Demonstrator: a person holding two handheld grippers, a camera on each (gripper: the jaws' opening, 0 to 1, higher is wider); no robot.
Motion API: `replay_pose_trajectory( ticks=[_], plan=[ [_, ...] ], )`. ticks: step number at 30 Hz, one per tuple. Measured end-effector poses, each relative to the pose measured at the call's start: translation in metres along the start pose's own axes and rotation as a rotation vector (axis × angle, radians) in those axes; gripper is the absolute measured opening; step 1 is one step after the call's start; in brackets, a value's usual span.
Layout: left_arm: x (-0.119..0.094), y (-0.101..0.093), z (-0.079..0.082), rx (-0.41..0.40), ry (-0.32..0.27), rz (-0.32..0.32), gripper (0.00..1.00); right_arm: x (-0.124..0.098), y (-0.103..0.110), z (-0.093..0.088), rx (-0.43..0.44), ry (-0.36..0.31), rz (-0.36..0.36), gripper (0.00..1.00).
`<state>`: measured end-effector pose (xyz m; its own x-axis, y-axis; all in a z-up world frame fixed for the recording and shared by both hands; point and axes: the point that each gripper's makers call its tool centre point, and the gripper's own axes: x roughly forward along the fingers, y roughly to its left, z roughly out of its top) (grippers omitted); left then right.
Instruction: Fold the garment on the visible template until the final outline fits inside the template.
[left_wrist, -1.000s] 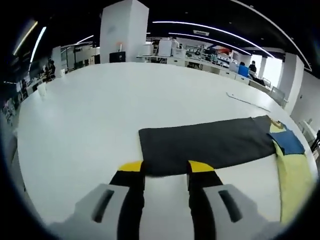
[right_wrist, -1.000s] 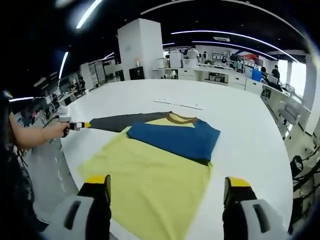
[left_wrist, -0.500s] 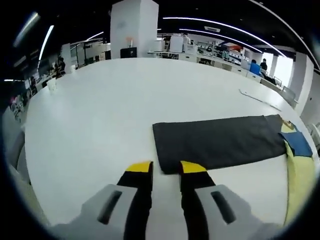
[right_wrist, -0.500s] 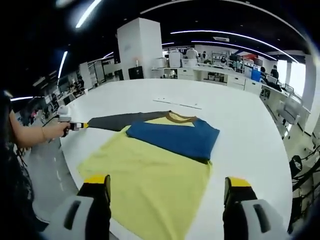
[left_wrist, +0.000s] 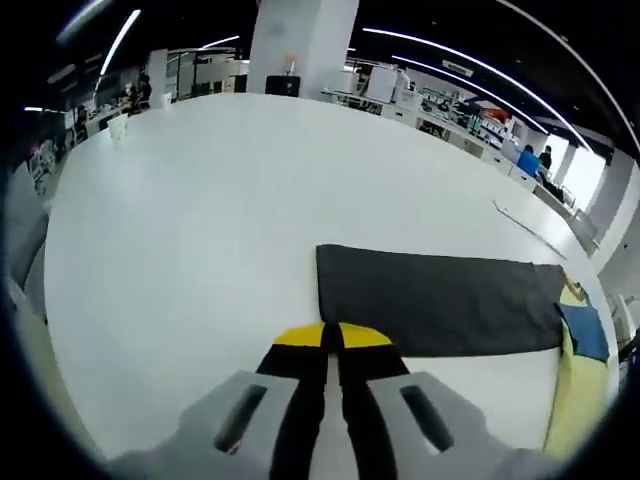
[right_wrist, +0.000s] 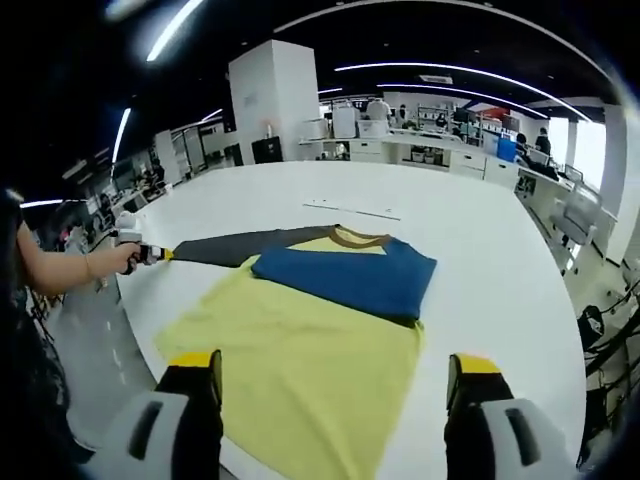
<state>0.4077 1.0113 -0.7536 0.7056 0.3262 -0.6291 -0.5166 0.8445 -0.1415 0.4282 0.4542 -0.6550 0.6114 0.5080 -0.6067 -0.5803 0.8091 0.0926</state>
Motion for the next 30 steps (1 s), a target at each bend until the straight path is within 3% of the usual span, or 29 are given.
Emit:
replay_pose_trajectory(
  ticks=[4,9,13,22,27,30],
  plan=[
    [-0.003,0.000,0.004,0.001,-0.003,-0.011,0.00,0.002,0.004,0.001,0.002,-0.002,0.011,0.93],
    [-0.007,-0.007,0.032,0.085,-0.080,-0.042,0.00,0.003,0.005,0.001,-0.002,0.001,0.020,0.93],
    [-0.008,-0.009,0.051,0.073,-0.111,-0.057,0.00,0.000,0.005,0.001,-0.008,0.003,0.021,0.94],
    [-0.003,-0.015,0.059,0.085,-0.121,-0.074,0.00,-0.006,0.004,-0.003,-0.013,0.017,0.009,0.95],
    [-0.007,-0.031,0.068,0.115,-0.147,-0.106,0.00,-0.008,0.004,0.000,-0.019,0.007,0.008,0.95],
    [-0.008,-0.044,0.072,0.179,-0.151,-0.138,0.00,-0.008,0.002,-0.003,-0.015,0.012,0.007,0.96]
  ],
)
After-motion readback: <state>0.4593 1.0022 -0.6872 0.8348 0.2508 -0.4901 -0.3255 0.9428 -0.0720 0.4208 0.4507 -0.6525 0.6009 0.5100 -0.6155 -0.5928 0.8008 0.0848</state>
